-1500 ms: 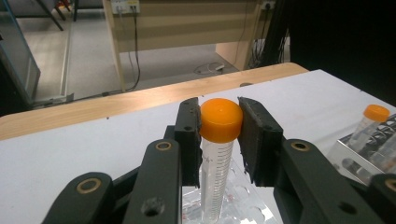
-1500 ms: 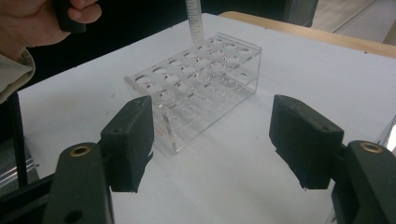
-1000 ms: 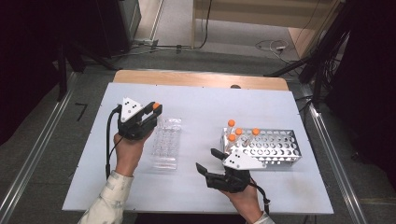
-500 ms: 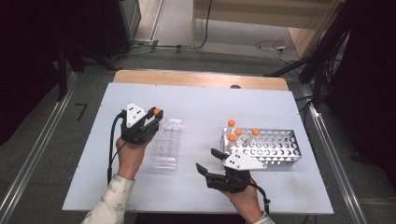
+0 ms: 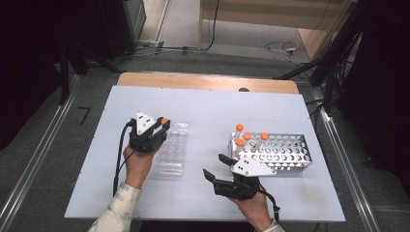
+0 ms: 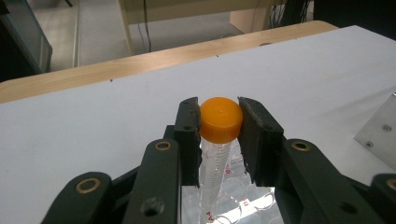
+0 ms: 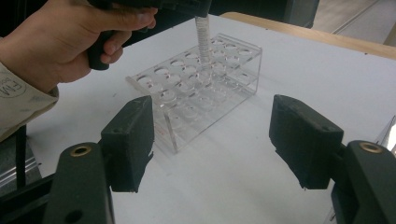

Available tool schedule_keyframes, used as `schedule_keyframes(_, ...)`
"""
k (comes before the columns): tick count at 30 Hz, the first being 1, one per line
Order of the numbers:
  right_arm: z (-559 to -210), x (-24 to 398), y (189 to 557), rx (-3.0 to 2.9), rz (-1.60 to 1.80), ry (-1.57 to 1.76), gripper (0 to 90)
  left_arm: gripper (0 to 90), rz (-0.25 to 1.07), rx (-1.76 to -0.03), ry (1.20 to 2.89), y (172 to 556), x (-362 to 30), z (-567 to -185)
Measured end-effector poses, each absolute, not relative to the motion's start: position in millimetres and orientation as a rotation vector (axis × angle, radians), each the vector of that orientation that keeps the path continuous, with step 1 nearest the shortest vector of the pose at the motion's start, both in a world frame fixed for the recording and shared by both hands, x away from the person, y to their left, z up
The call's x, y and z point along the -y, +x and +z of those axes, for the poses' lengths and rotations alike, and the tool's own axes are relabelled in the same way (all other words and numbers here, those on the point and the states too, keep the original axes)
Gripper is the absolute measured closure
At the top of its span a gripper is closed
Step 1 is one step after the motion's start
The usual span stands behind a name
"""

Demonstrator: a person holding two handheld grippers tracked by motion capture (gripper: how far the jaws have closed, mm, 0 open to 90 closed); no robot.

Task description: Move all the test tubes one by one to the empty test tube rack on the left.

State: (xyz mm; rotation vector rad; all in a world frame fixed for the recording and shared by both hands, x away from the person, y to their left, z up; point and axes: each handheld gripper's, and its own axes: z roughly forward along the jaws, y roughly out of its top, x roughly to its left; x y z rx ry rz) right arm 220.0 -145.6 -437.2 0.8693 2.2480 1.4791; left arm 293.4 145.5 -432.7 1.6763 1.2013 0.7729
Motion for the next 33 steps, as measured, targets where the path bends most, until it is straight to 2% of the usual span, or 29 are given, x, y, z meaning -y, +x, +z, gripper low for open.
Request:
schedule_keyframes(9,-437,147,220,-2.245,1.480,0.873,29.4,68.9,0.750,-1.222,1.689,297,-147,-440)
schedule_keyframes(13,-437,147,220,-2.246,1.481,0.870,29.3,59.5,0.734,-1.227,1.662,296,-148,-438)
schedule_keyframes(21,-437,148,220,-2.240,1.478,0.871,29.2,26.4,0.721,-1.242,1.610,288,-154,-429)
schedule_keyframes(25,-436,151,220,-2.232,1.478,0.876,29.2,21.7,0.707,-1.232,1.604,275,-159,-424)
schedule_keyframes(33,-430,165,220,-2.190,1.483,0.899,29.1,19.0,0.698,-1.244,1.600,255,-171,-426)
